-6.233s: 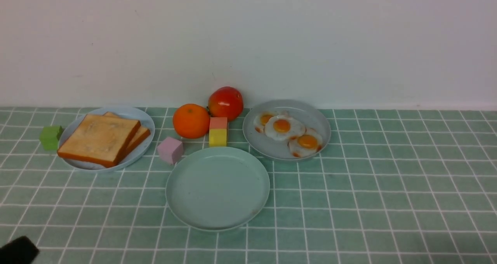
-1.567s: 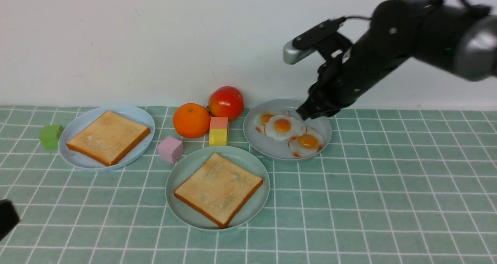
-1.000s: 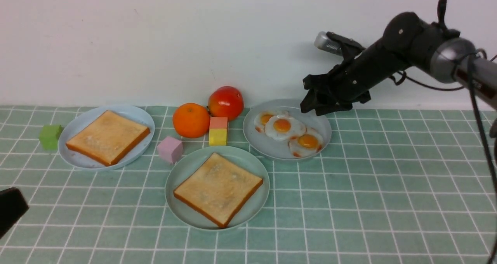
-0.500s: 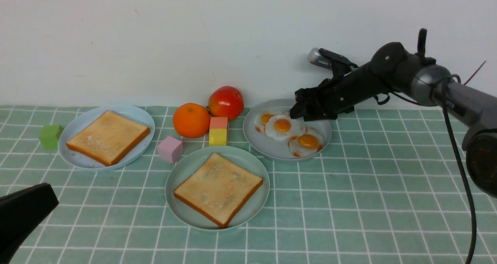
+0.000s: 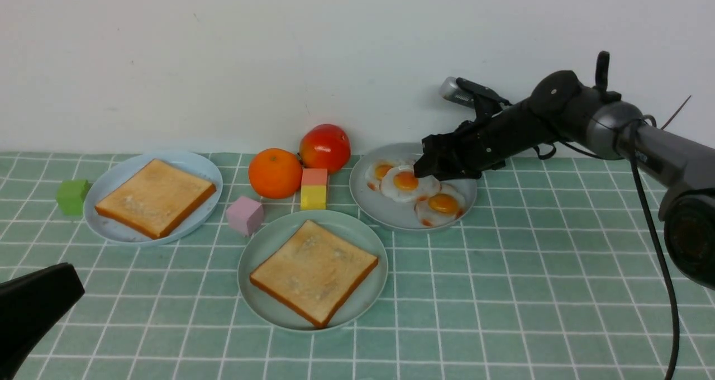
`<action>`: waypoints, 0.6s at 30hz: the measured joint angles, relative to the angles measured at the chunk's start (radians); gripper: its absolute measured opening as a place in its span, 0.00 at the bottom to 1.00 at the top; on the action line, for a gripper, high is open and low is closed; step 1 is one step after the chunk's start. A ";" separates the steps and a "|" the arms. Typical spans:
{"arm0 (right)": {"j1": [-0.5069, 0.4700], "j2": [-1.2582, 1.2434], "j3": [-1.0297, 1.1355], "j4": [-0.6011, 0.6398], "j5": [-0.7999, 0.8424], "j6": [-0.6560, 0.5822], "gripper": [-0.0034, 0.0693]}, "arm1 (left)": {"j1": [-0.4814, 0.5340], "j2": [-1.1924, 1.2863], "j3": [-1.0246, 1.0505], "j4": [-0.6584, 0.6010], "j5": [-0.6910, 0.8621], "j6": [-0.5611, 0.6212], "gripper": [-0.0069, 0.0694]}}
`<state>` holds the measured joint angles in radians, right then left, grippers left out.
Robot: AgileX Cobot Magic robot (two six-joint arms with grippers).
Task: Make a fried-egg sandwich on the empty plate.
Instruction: Use the right arm to grab a fried egg
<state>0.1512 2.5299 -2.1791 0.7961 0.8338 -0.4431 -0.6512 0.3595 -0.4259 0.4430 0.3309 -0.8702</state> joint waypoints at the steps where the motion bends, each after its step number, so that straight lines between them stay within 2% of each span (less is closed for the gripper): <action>1: 0.000 0.000 0.000 -0.003 0.003 0.000 0.51 | 0.000 0.000 0.000 0.000 0.000 0.000 0.07; 18: -0.001 0.017 -0.009 0.017 0.021 0.000 0.51 | 0.000 0.000 0.000 0.000 0.000 0.000 0.07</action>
<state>0.1503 2.5472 -2.1885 0.8132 0.8550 -0.4431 -0.6512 0.3595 -0.4259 0.4430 0.3309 -0.8702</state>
